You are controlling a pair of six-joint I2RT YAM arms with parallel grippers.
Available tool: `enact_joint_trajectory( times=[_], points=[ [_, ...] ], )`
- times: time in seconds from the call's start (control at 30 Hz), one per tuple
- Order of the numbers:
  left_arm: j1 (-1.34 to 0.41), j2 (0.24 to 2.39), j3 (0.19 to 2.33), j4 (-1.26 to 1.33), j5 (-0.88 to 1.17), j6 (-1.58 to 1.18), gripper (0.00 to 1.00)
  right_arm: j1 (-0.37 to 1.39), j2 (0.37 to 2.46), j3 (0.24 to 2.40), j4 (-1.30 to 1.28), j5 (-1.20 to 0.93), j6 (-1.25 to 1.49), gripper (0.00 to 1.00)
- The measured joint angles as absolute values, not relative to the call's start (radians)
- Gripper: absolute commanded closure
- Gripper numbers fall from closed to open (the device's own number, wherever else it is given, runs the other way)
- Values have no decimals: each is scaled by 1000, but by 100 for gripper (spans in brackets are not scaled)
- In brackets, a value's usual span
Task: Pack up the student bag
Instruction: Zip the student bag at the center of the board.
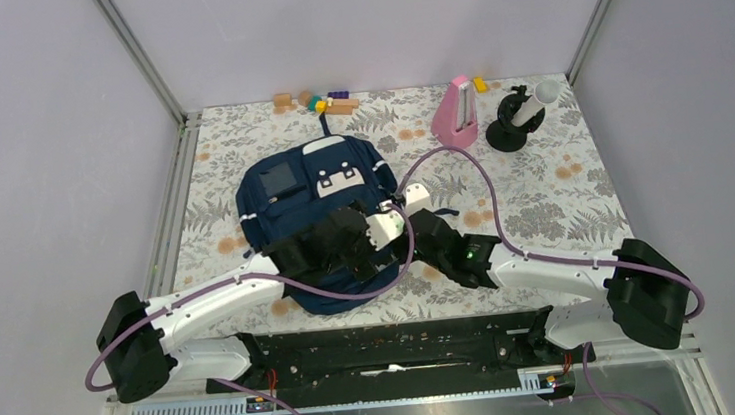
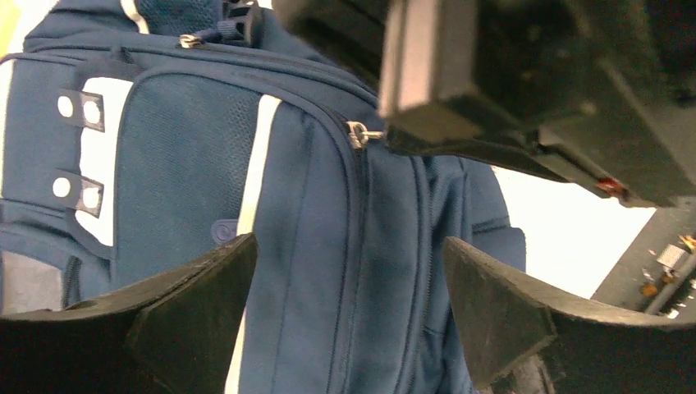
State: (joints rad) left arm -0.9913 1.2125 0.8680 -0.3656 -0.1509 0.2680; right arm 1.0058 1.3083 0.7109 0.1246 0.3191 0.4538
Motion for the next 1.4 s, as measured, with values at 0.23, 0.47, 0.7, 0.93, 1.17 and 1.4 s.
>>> enact_joint_trajectory(
  times=[0.23, 0.47, 0.7, 0.93, 1.17, 1.4],
  points=[
    [-996, 1223, 853, -282, -240, 303, 34, 998, 1291, 698, 123, 294, 458, 100],
    [-996, 1223, 801, -247, -243, 315, 27, 992, 1277, 688, 122, 284, 469, 100],
    [-996, 1217, 765, -225, -244, 310, 58, 985, 1274, 684, 122, 272, 477, 100],
    [-1005, 1218, 764, -216, -240, 301, 93, 981, 1263, 683, 125, 271, 480, 100],
    [-1006, 1214, 762, -215, -235, 295, 100, 981, 1262, 682, 130, 279, 477, 100],
    [-1006, 1165, 742, -215, -235, 279, 100, 982, 1256, 681, 150, 310, 453, 100]
  ],
)
